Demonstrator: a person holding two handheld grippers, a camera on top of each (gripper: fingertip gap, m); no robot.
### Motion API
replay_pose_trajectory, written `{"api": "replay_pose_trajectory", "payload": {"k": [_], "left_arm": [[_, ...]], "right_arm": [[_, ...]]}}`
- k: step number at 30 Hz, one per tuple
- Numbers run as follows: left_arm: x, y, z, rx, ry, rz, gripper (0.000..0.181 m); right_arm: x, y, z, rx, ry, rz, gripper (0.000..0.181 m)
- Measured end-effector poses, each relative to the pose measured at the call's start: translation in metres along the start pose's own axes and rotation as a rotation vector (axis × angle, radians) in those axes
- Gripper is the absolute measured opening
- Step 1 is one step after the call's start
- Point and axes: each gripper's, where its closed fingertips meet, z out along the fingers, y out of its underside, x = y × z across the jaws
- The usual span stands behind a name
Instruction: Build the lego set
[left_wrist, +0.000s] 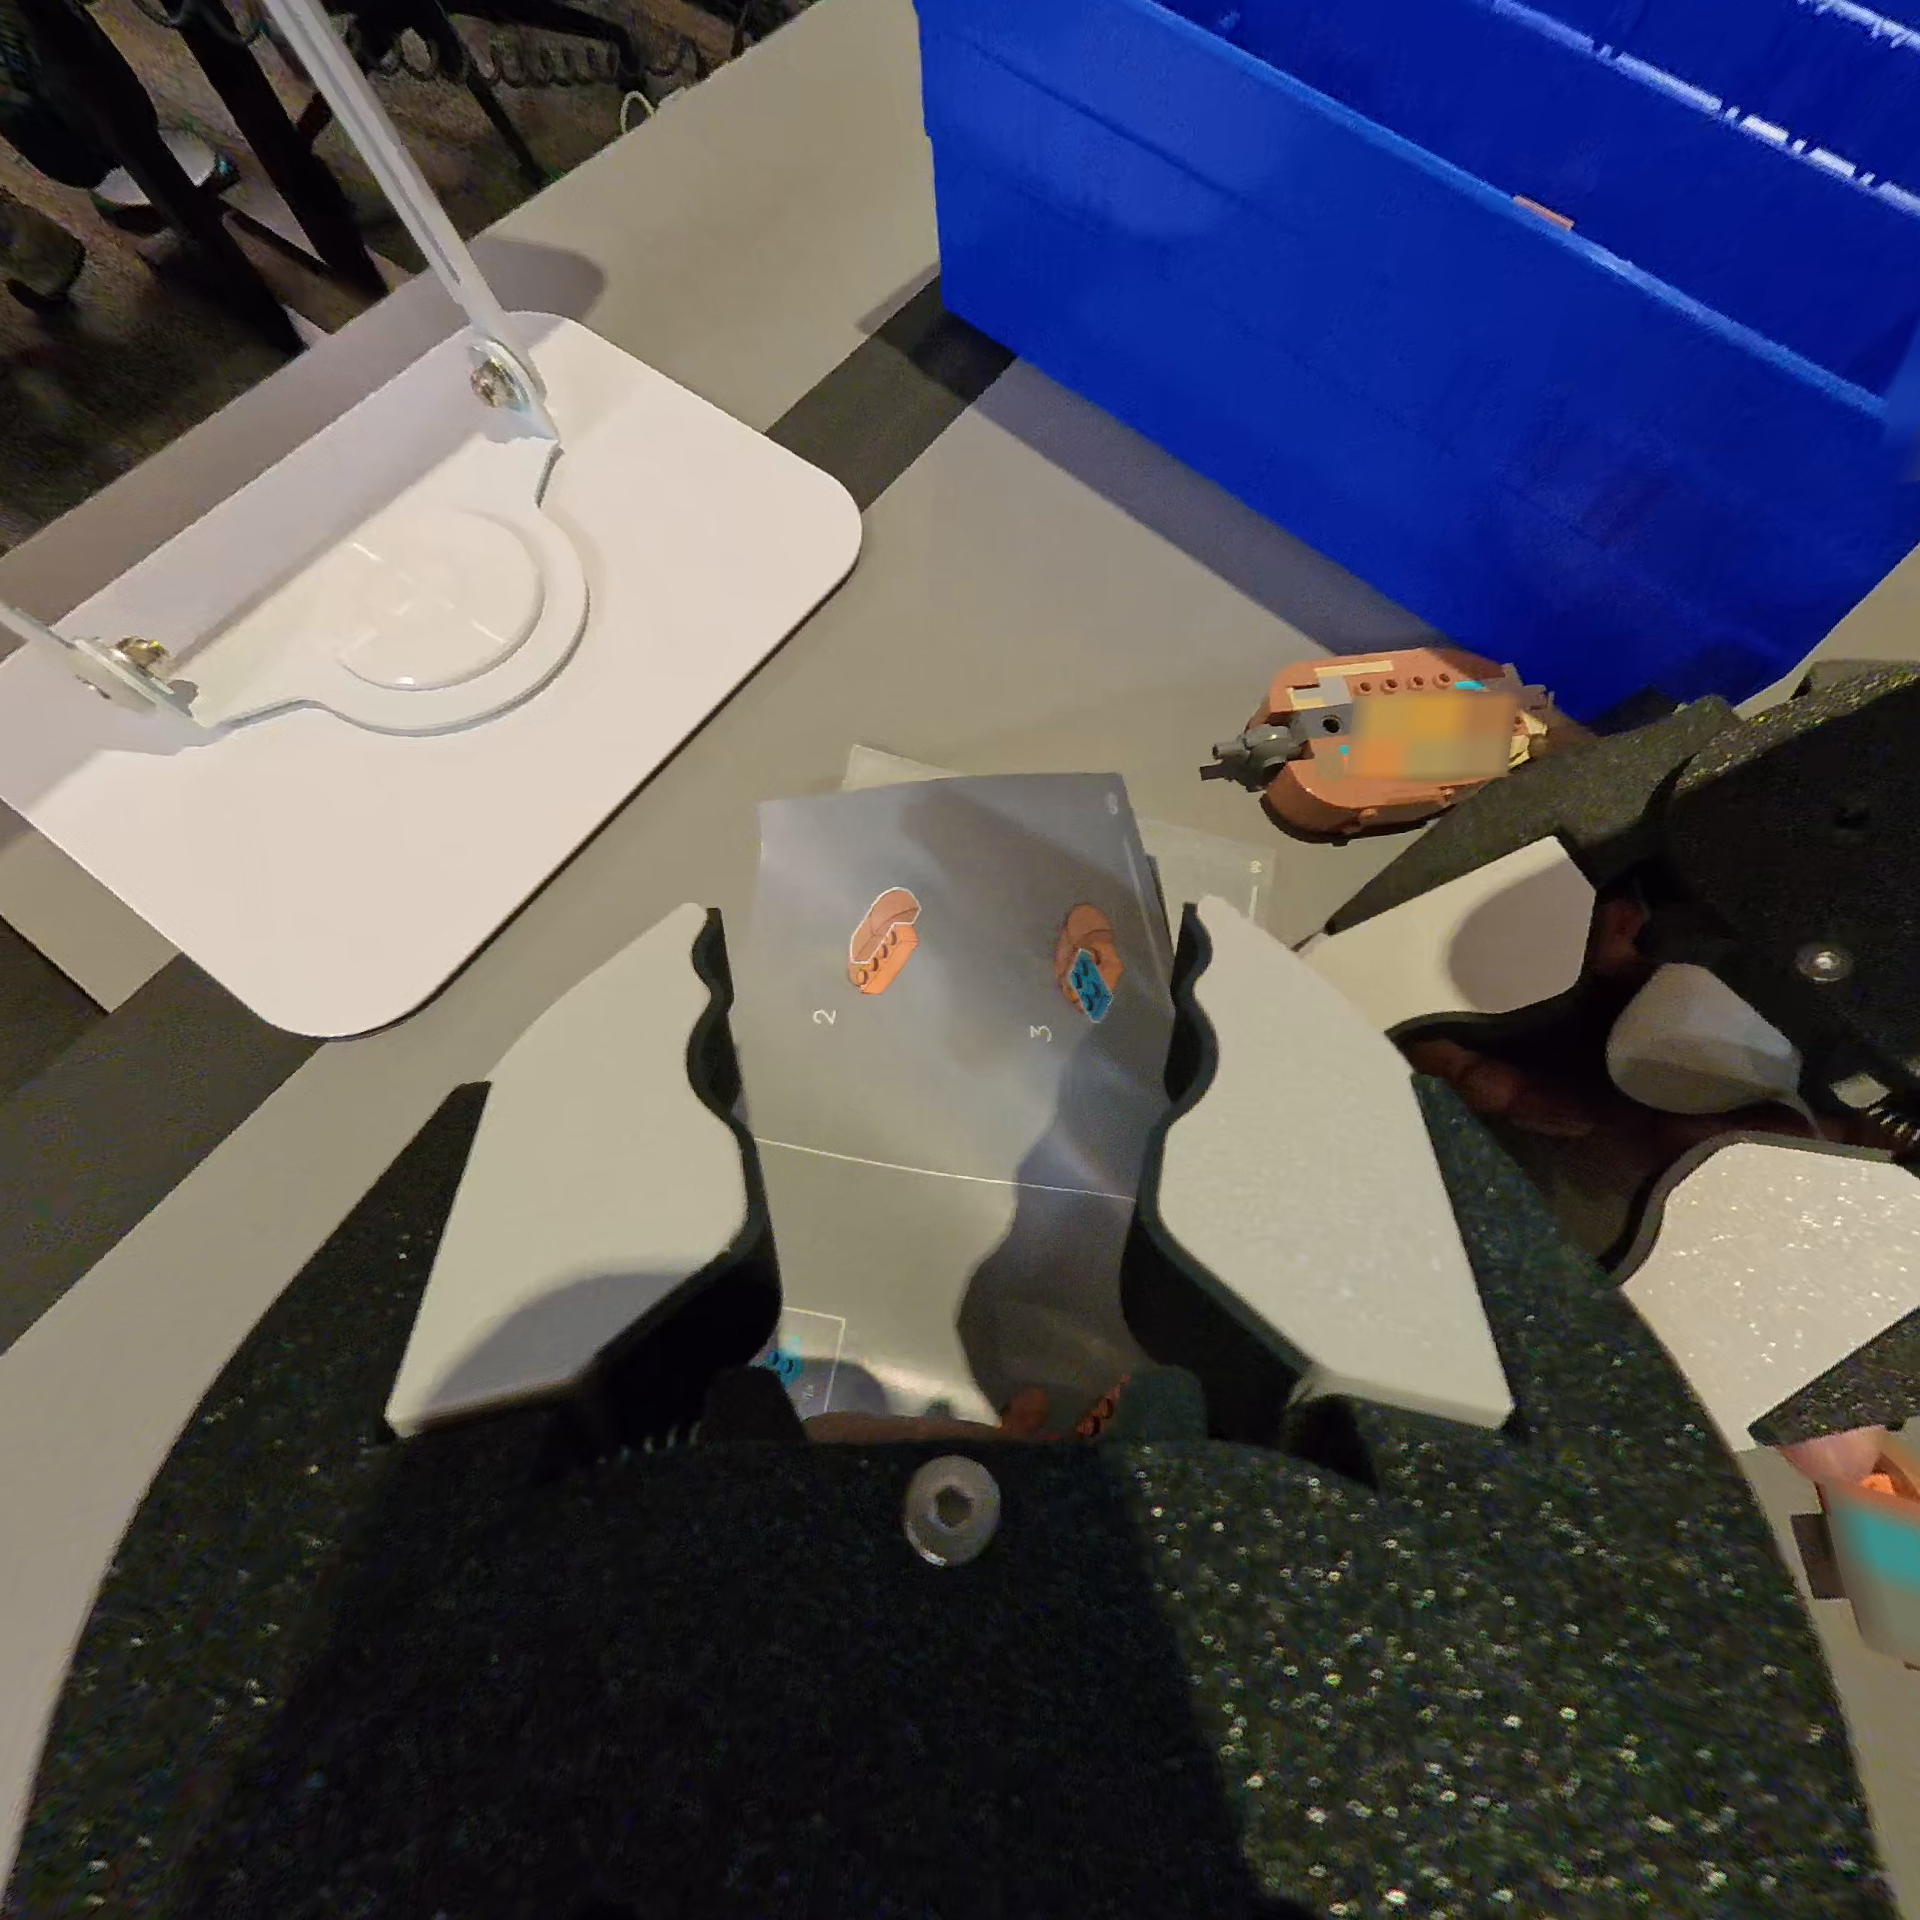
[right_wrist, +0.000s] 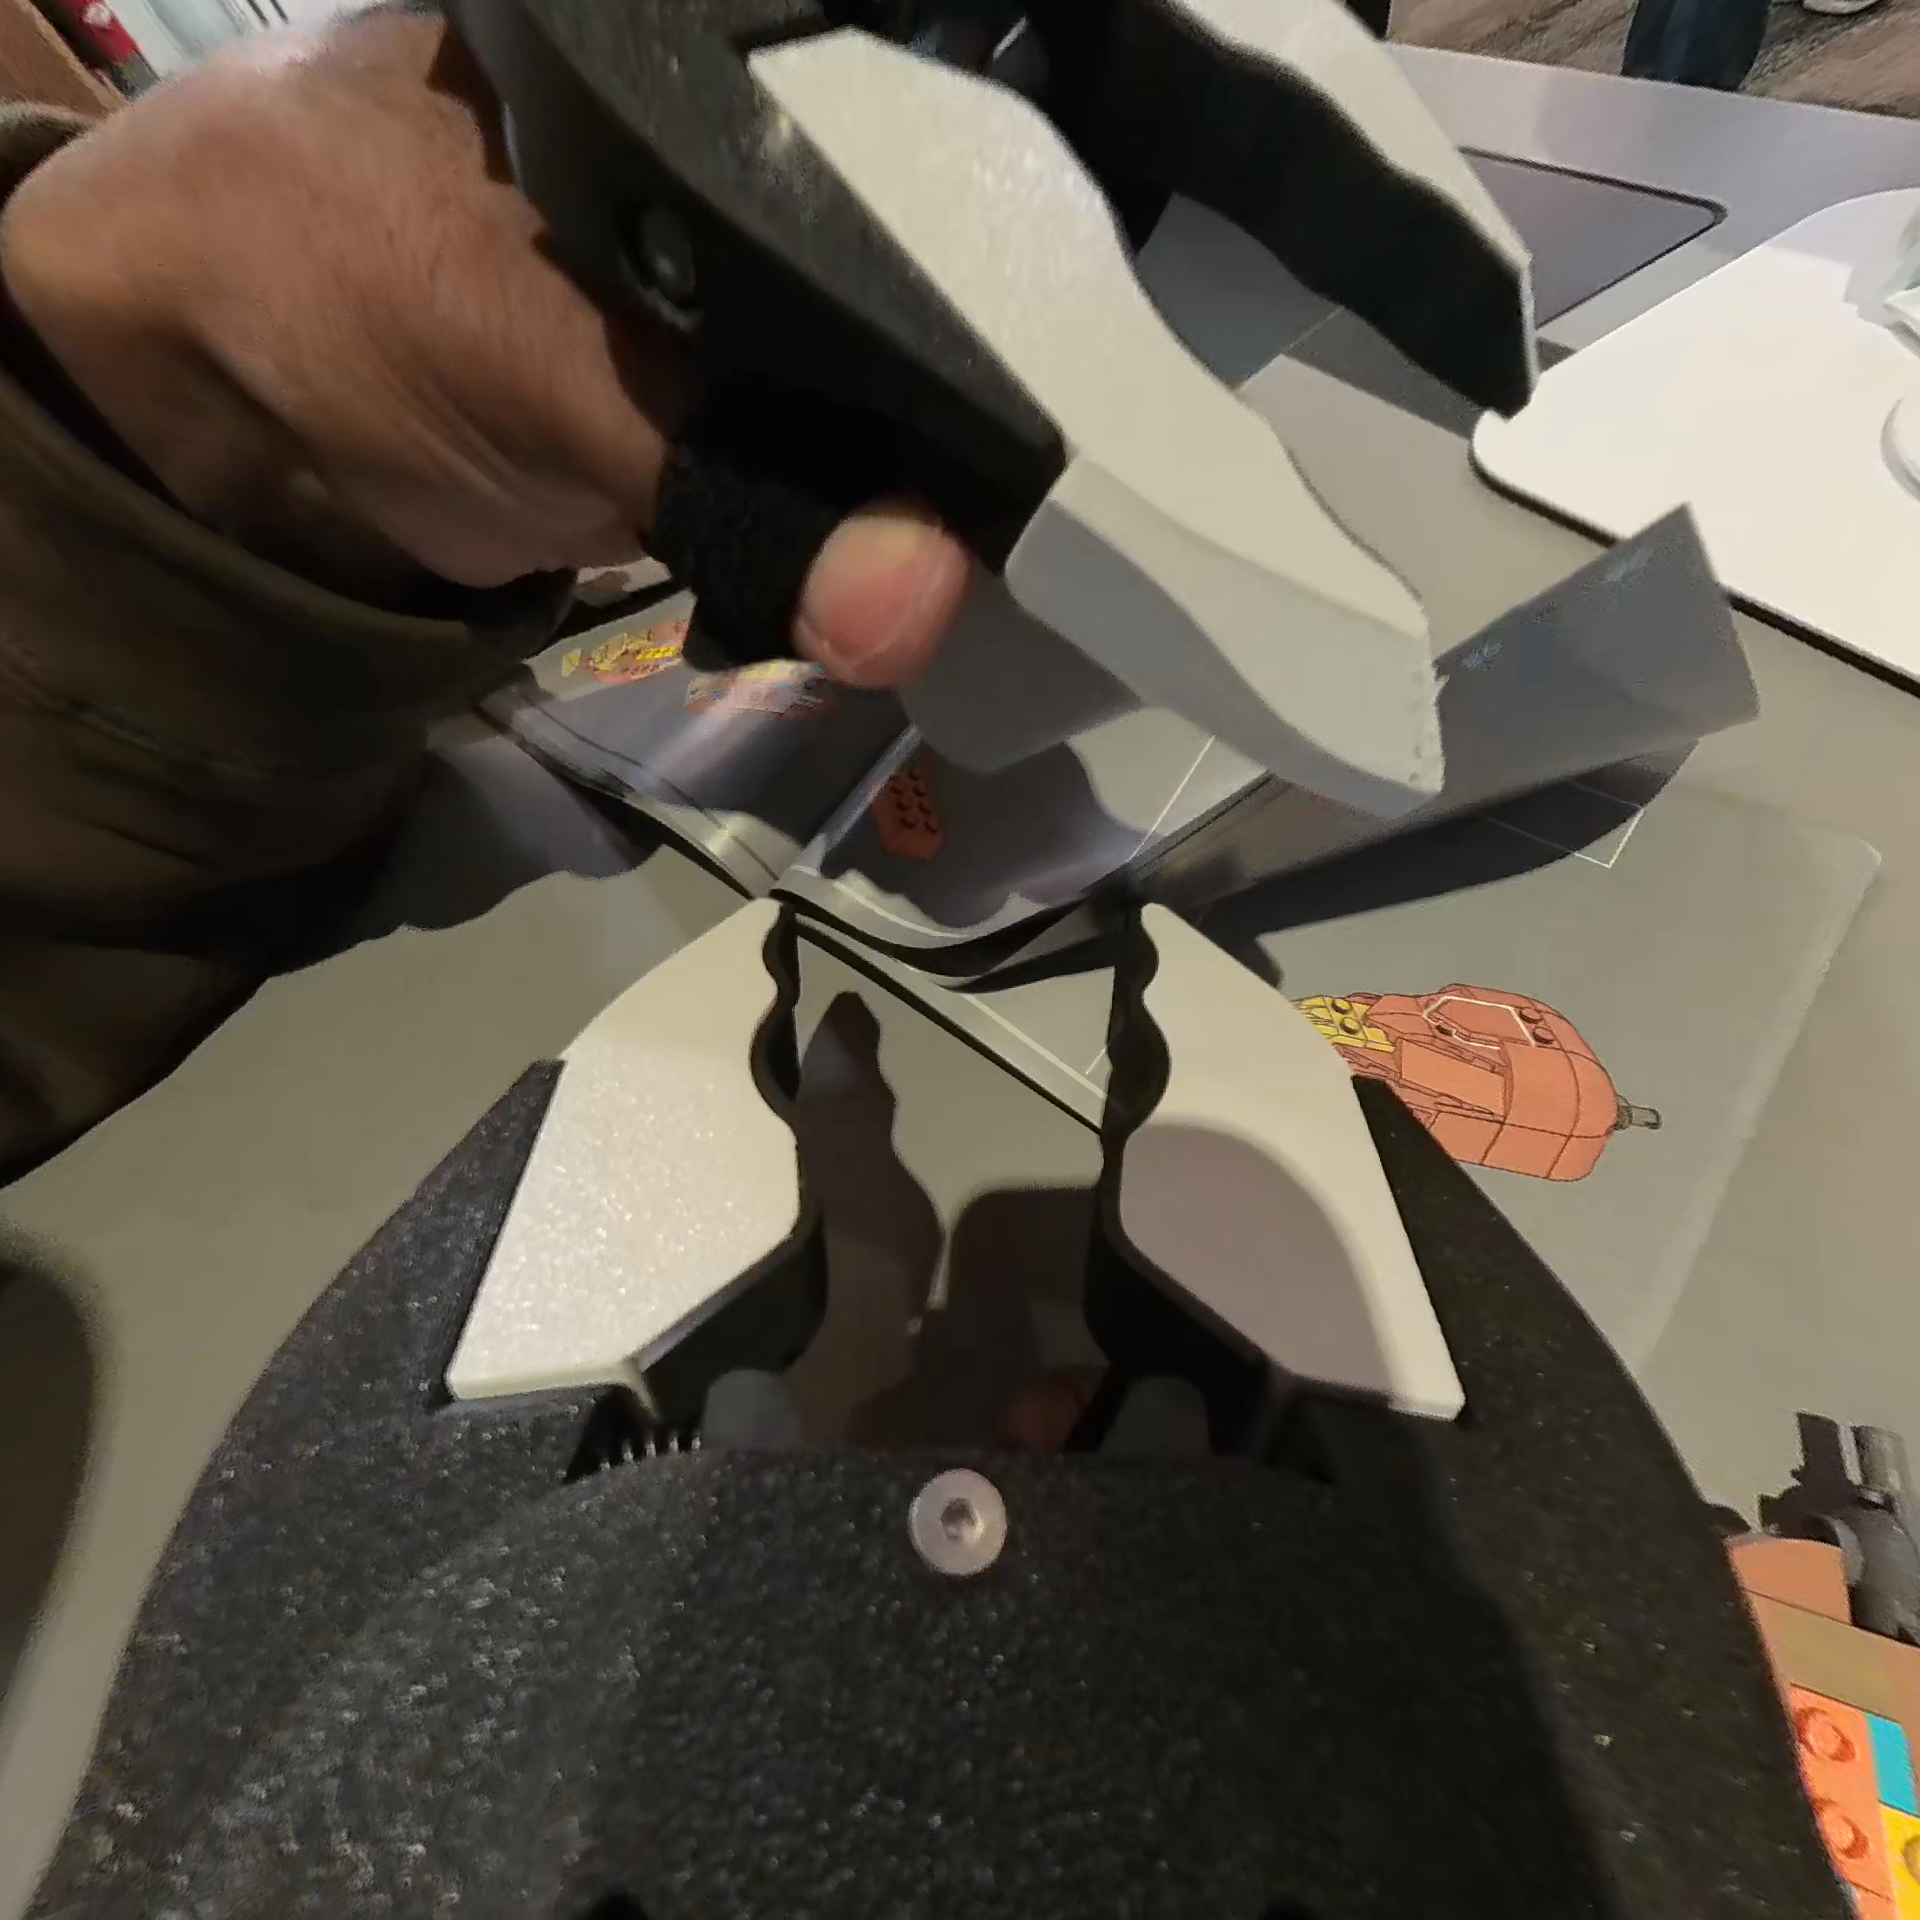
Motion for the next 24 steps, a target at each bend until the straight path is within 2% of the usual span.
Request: {"api": "replay_pose_trajectory", "payload": {"k": [24], "left_arm": [[-0.011,-0.006,-0.008,0.053,0.013,-0.112,0.079]], "right_arm": [[-0.005,0.006,0.006,-0.054,0.001,-0.048,0.06]]}}
